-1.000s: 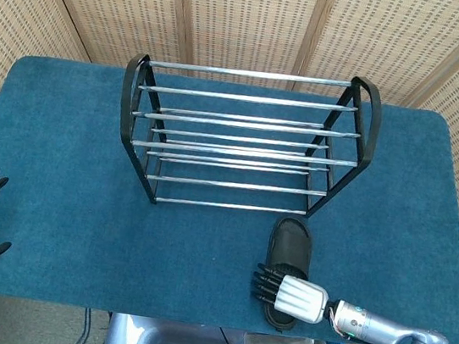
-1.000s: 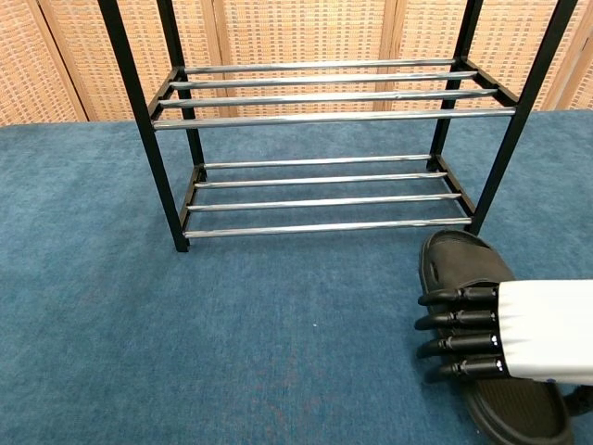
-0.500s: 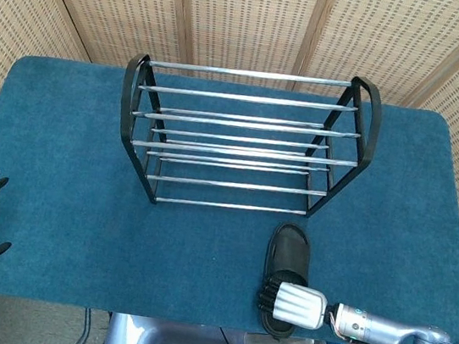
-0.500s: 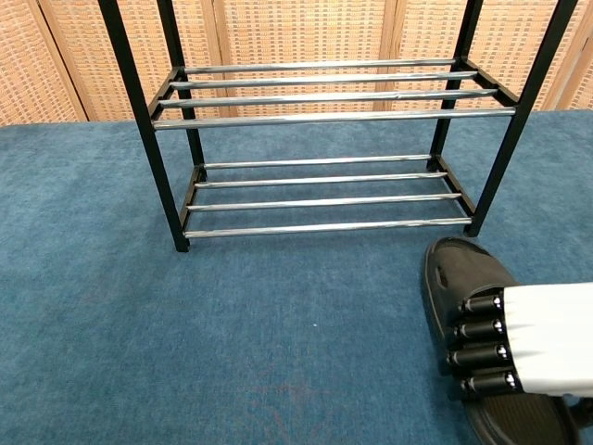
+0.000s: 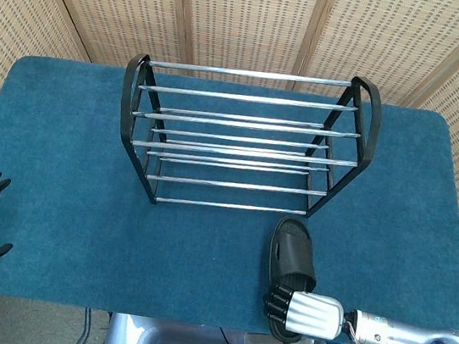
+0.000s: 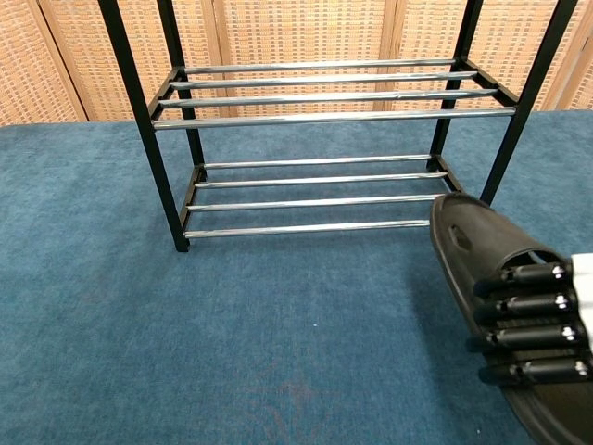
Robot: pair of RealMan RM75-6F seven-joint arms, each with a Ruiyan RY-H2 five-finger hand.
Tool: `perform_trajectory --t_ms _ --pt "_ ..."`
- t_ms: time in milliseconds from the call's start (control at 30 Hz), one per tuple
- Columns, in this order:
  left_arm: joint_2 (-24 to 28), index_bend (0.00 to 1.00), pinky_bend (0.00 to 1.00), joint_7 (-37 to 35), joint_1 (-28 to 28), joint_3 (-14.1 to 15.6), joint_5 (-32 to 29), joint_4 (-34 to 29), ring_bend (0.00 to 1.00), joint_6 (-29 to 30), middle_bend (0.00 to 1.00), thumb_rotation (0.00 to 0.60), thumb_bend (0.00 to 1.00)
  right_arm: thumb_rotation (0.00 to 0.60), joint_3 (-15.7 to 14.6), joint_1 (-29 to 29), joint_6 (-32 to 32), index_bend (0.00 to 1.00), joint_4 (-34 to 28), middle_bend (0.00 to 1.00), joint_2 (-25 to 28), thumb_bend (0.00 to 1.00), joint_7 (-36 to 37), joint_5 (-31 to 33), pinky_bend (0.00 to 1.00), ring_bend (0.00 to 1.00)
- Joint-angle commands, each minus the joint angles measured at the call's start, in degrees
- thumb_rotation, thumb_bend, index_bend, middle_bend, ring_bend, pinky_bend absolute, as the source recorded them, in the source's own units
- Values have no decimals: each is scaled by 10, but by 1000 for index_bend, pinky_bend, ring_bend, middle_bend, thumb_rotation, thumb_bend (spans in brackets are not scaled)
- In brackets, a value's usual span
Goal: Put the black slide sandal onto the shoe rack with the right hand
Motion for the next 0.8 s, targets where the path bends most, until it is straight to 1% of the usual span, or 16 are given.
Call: perform_trajectory --t_ms 33,367,633,800 --pt "1 0 0 -1 0 0 1 0 0 1 0 600 141 600 1 4 10 616 -34 576 28 540 -24 -12 491 489" --pt "2 0 0 -4 0 0 0 0 0 1 0 600 142 600 8 12 30 616 -124 576 116 539 -92 -50 491 489" --pt "-1 0 0 8 -1 0 -2 -2 0 -1 0 600 141 600 31 26 20 616 -153 576 162 540 -90 -50 491 489" --pt "-2 0 0 9 -1 -2 -8 -3 0 -2 0 600 142 600 45 41 9 616 -176 576 191 540 -98 -63 491 489"
